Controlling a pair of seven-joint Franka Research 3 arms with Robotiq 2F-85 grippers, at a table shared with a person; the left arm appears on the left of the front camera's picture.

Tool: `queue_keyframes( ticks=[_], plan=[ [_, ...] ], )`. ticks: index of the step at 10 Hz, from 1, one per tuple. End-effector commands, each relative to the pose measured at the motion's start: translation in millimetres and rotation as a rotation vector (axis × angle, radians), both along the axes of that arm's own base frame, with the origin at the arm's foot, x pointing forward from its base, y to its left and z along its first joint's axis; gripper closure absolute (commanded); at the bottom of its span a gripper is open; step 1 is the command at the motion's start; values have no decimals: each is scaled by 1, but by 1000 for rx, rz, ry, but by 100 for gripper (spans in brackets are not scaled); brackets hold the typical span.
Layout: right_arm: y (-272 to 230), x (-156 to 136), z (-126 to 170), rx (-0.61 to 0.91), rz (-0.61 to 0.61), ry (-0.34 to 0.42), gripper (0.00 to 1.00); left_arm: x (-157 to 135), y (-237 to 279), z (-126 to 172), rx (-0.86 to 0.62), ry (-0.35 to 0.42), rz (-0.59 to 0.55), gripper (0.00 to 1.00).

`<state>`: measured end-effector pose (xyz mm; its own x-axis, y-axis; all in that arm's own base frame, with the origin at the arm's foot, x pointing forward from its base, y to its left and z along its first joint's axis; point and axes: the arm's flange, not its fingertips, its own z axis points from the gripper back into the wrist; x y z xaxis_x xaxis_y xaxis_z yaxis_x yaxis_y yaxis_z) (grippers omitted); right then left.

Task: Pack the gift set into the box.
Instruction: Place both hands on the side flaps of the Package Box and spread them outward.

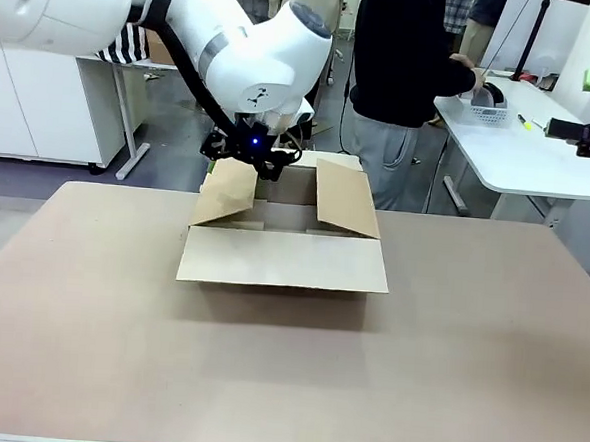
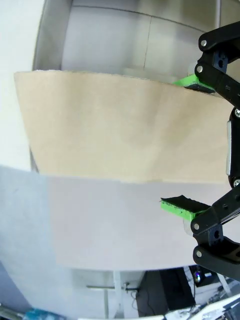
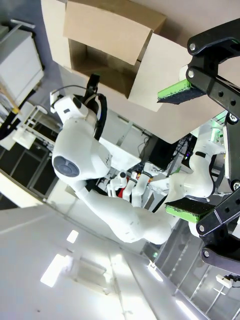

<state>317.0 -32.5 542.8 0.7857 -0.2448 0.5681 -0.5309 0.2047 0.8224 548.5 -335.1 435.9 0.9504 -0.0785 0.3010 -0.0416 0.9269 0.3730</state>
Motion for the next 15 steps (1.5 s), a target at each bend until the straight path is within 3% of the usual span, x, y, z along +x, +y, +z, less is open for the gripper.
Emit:
queue_keyframes(
  ticks=[1, 4, 9, 15],
  plan=[
    [2, 3, 1, 18, -1, -34, 0, -14, 24, 14, 47, -54, 37, 0],
    [2, 3, 1, 18, -1, -34, 0, -17, 47, 44, 56, -133, 57, 0],
    [2, 3, 1, 18, -1, -34, 0, -37, 132, 58, -119, -150, 128, 0],
    [2, 3, 1, 18, -1, -34, 0, -49, 219, 16, -502, -116, -97, 0]
  ],
)
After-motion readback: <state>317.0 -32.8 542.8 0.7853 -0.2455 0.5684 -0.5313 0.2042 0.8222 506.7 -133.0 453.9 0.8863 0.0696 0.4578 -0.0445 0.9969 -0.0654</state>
